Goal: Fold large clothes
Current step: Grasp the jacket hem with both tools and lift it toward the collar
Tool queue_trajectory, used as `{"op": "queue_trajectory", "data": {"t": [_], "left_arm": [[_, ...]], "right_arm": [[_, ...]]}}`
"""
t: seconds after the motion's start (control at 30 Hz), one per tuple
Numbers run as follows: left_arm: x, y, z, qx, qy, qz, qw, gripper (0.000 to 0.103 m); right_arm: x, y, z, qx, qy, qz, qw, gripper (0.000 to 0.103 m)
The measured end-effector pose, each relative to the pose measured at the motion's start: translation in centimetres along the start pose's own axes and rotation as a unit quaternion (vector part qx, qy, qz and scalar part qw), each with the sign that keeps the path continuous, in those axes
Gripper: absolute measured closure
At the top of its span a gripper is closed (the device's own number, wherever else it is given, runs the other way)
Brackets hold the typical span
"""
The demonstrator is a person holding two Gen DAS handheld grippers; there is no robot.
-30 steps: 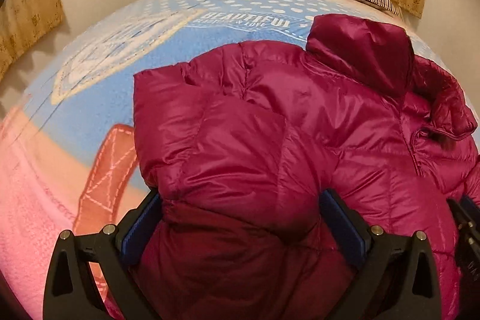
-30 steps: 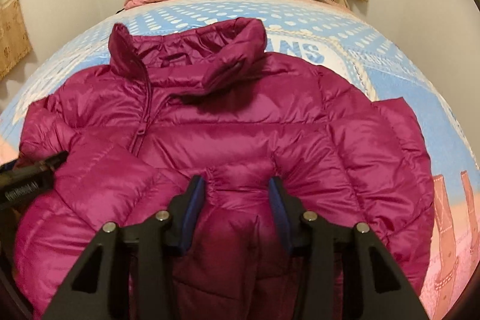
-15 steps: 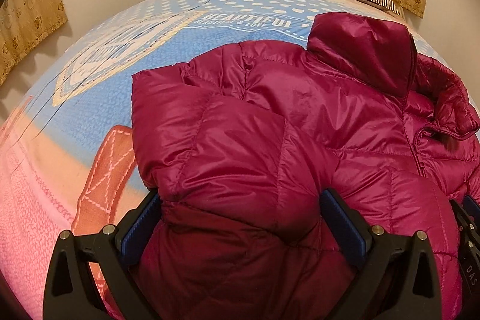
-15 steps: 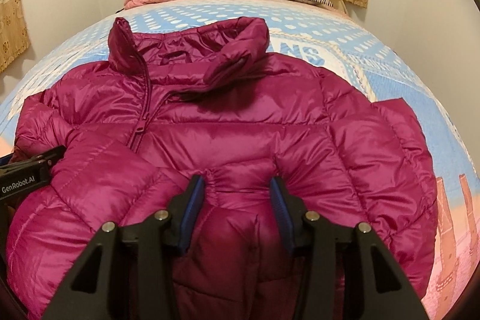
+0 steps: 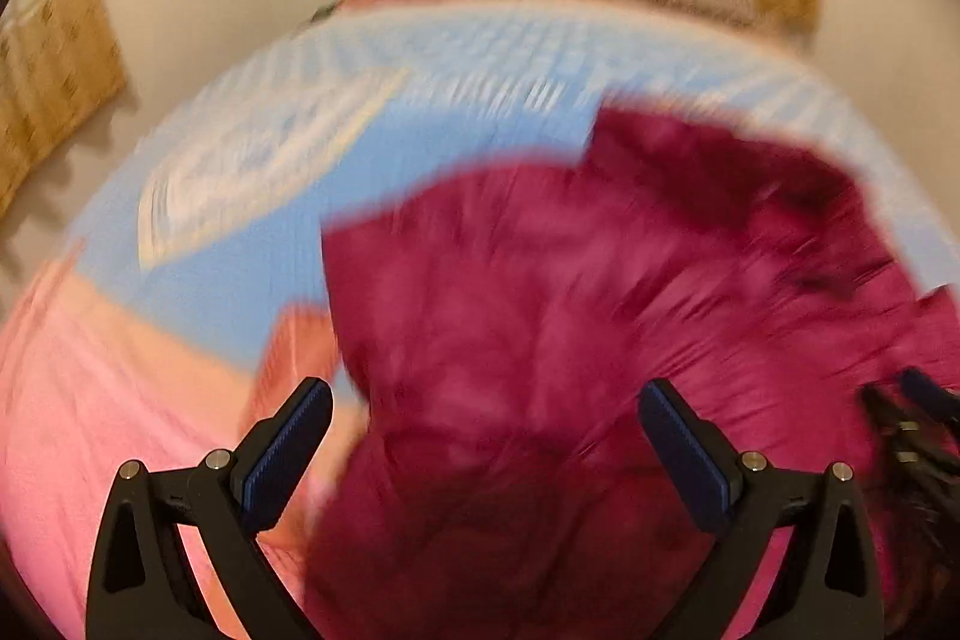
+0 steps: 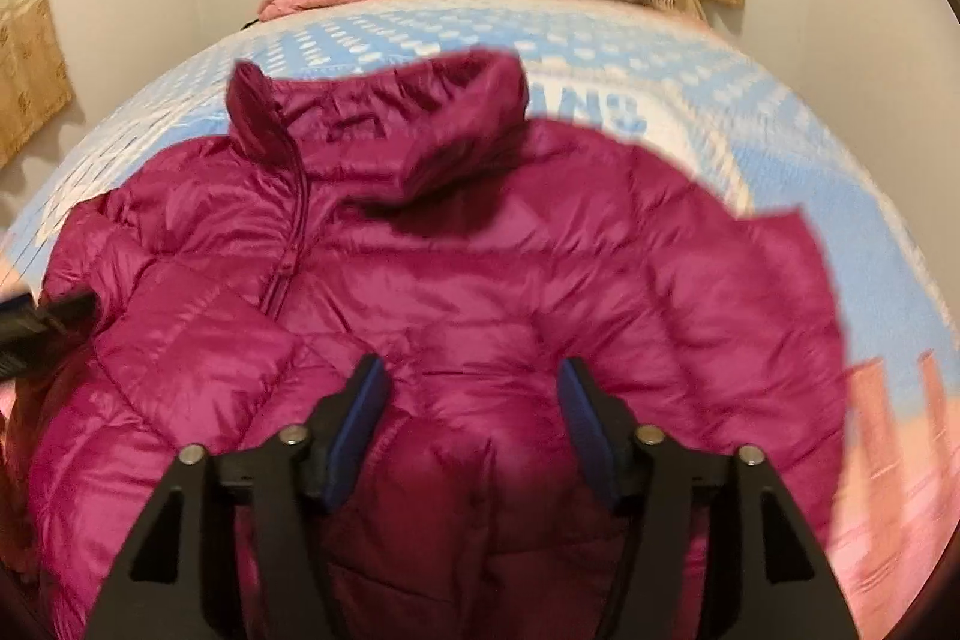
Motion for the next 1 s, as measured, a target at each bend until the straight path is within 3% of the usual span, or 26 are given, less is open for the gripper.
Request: {"op": "queue_trajectory", "data": {"t": [0.07,0.17,0.33,0.43,0.5,0.6,0.67,0.7,0.73,0.77,0.87,1.0], "left_arm": [[-0.7,-0.2,2.5,0.008,-0.019,-0.01,0.9997,0.001],[0.6,-0.4,5.5,-0.009,-0.02,-0.021,0.9995,0.001],[5.4,-2.2,10.2,-0.033,0.001,-0.033,0.9989,0.001],[8.6,-3.7,11.7,-0.026,0.014,-0.029,0.9991,0.001],[11.4,-5.1,11.9,-0.003,0.044,-0.039,0.9983,0.001],[13.9,-5.6,11.5,0.024,0.049,-0.024,0.9983,0.001],[14.8,-5.9,10.8,0.033,0.055,-0.033,0.9974,0.017],[15.0,-6.2,10.2,0.034,0.063,-0.057,0.9958,0.046],[15.1,-6.2,9.7,0.034,0.077,-0.073,0.9938,0.071],[15.1,-6.0,9.3,0.031,0.083,-0.082,0.9927,0.079],[13.4,-5.5,8.9,0.041,0.055,-0.081,0.9944,0.089],[10.7,-4.6,8.1,0.045,0.021,-0.078,0.9957,0.092]], "right_arm": [[-0.9,-0.2,1.7,-0.015,-0.02,0.005,1.0,0.026],[-1.0,-1.4,4.6,-0.004,-0.032,0.003,0.999,0.022],[1.8,-2.6,8.8,0.001,-0.02,0.002,1.0,0.021],[4.0,-3.6,10.4,0.007,-0.005,0.004,1.0,0.021],[5.3,-4.0,11.0,0.002,0.001,0.009,1.0,0.021],[7.2,-4.1,11.3,-0.014,0.015,0.011,1.0,0.021],[9.1,-4.2,11.2,-0.025,0.037,0.017,0.999,0.026],[9.5,-4.3,11.2,-0.027,0.043,0.02,0.999,0.034],[10.1,-4.3,11.0,-0.035,0.052,0.027,0.998,0.053],[10.4,-4.3,10.9,-0.045,0.058,0.028,0.997,0.068],[10.2,-4.2,10.5,-0.065,0.05,0.025,0.996,0.086],[8.5,-4.3,10.1,-0.075,0.028,0.024,0.997,0.091]]}}
Point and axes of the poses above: each gripper's, at about its wrist camera, not at the fingertips, and x roughly the way its jaws point, y to its left, z to its top, the point moved 5 cm from there along x, roughly the way its jaws point, and after that the axes turned 11 degrees about -y, right-handed, at the moved point
